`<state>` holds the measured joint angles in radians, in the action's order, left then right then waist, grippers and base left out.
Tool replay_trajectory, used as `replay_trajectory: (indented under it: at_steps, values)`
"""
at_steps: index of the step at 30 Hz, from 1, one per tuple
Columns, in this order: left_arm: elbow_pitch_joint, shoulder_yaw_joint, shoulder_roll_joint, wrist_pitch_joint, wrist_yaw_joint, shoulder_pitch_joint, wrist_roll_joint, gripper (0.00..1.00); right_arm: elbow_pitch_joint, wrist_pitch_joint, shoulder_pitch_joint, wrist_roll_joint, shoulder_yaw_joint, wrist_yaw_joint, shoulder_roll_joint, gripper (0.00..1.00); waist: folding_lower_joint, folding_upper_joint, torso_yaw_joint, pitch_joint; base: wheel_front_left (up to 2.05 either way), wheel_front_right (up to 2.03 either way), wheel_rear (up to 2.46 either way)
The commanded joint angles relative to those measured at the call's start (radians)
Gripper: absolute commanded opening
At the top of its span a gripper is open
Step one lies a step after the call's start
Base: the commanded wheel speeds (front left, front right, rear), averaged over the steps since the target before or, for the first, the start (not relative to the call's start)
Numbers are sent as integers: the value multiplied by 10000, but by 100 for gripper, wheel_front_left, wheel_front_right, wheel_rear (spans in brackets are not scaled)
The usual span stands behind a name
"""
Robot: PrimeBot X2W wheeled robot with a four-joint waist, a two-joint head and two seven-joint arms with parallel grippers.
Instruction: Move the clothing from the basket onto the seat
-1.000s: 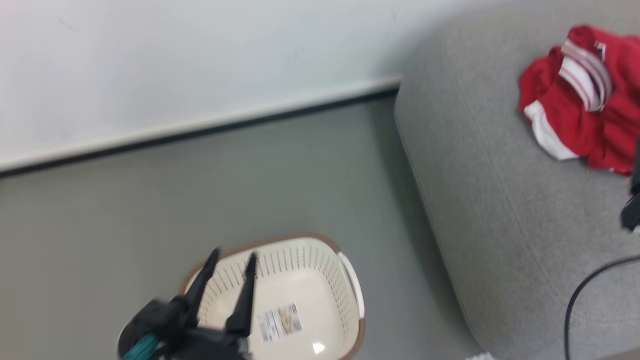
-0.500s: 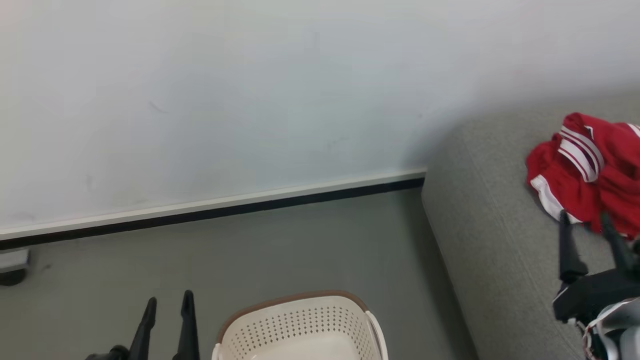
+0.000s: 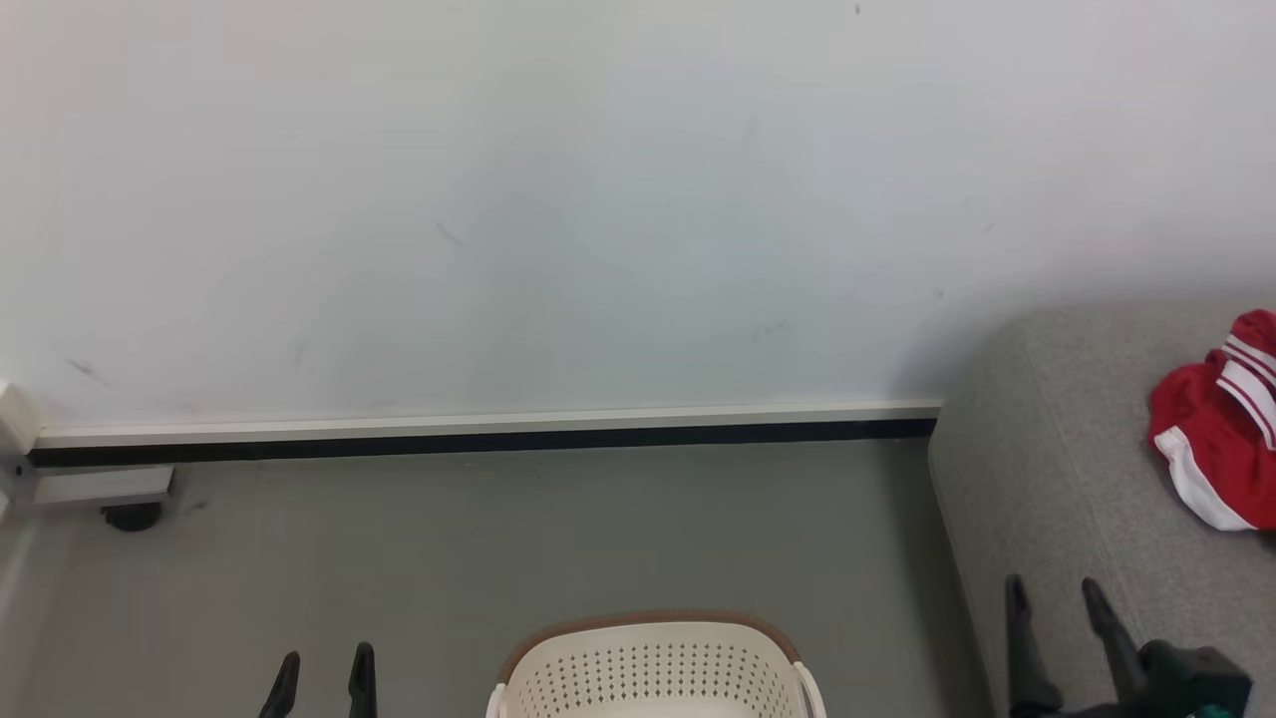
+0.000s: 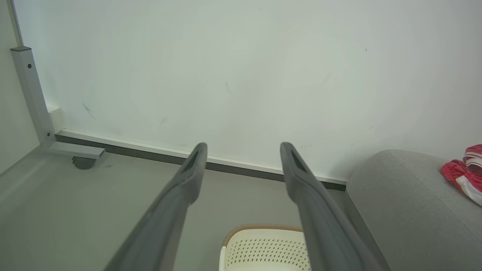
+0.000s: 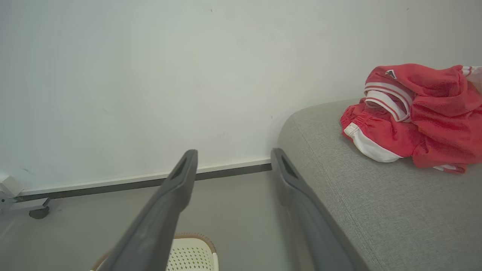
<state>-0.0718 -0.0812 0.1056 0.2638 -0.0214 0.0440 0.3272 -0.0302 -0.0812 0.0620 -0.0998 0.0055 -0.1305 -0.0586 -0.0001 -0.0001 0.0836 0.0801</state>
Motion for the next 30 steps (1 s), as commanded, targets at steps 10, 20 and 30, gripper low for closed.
replay_trajectory:
  at_steps: [10,20,30]
  values:
    - [-409,520,-27,14,804,361,-338,100,-233,-267,530,27,771,-4,102,100,1,1,173,214,0,0,0]
    - [-678,606,-189,14,1064,397,-591,100,-379,-276,597,234,971,-4,105,100,1,1,70,201,0,0,0]
    - [-891,635,-303,14,1172,255,-774,100,-476,-332,487,148,1073,-4,105,100,1,1,55,205,0,0,0]
